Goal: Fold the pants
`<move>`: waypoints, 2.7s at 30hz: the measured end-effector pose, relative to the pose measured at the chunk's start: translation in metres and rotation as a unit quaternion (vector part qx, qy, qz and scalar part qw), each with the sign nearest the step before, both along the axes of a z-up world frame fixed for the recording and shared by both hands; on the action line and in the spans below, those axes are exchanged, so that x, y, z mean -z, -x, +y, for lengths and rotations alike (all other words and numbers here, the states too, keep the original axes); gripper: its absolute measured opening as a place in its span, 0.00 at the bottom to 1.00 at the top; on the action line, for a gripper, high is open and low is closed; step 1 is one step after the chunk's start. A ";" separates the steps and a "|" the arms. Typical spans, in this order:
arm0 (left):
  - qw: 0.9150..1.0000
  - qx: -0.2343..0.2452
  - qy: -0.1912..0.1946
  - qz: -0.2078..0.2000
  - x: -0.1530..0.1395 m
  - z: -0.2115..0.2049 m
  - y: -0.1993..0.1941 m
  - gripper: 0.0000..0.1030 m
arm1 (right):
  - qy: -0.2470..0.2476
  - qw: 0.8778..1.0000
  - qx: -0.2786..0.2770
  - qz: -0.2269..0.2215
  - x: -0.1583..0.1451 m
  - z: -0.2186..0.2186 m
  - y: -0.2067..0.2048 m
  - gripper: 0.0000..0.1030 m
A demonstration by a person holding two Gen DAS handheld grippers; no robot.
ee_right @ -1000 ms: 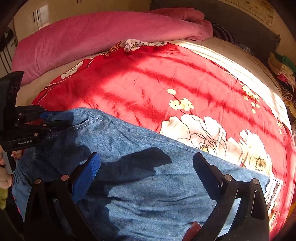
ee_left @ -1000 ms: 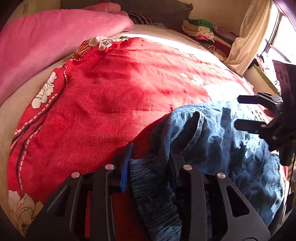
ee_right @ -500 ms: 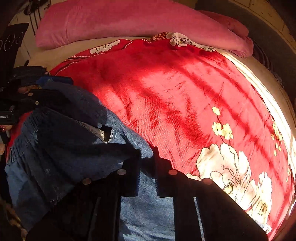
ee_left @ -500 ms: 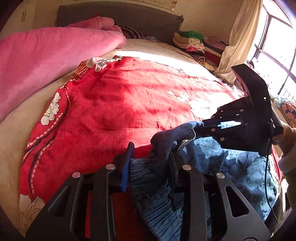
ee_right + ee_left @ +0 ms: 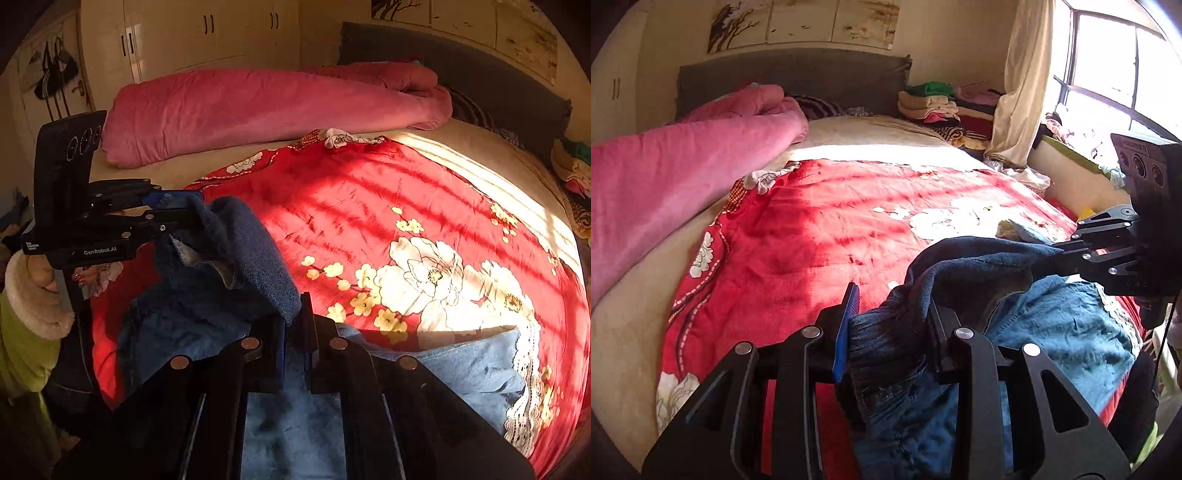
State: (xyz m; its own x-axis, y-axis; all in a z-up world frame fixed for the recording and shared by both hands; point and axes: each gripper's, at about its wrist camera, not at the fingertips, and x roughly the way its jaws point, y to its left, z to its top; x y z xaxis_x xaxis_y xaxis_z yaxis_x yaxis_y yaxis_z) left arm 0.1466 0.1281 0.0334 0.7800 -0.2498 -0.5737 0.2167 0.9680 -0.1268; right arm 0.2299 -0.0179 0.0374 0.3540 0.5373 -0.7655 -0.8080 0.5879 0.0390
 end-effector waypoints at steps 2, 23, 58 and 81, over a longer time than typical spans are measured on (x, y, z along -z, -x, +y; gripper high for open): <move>1.000 0.010 -0.005 0.000 0.001 -0.005 0.019 0.24 | -0.008 1.000 -0.004 0.010 0.006 -0.008 0.022 0.06; 0.996 -0.002 -0.063 0.063 0.049 -0.024 0.118 0.35 | -0.026 0.996 0.018 0.080 0.096 -0.022 0.121 0.09; 0.986 0.020 -0.024 0.165 0.066 -0.069 0.106 0.16 | -0.072 0.989 0.042 0.122 0.104 -0.031 0.135 0.39; 0.987 0.017 0.013 0.158 0.094 -0.054 0.106 0.14 | -0.068 0.982 0.111 0.135 0.104 -0.036 0.117 0.44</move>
State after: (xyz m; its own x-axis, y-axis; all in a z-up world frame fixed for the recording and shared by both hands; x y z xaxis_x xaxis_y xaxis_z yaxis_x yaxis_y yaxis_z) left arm 0.0408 0.0744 -0.0605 0.5544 -0.2906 -0.7799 0.1946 0.9563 -0.2181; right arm 0.1129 -0.0542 -0.0667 0.2674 0.5736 -0.7743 -0.6093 0.7231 0.3253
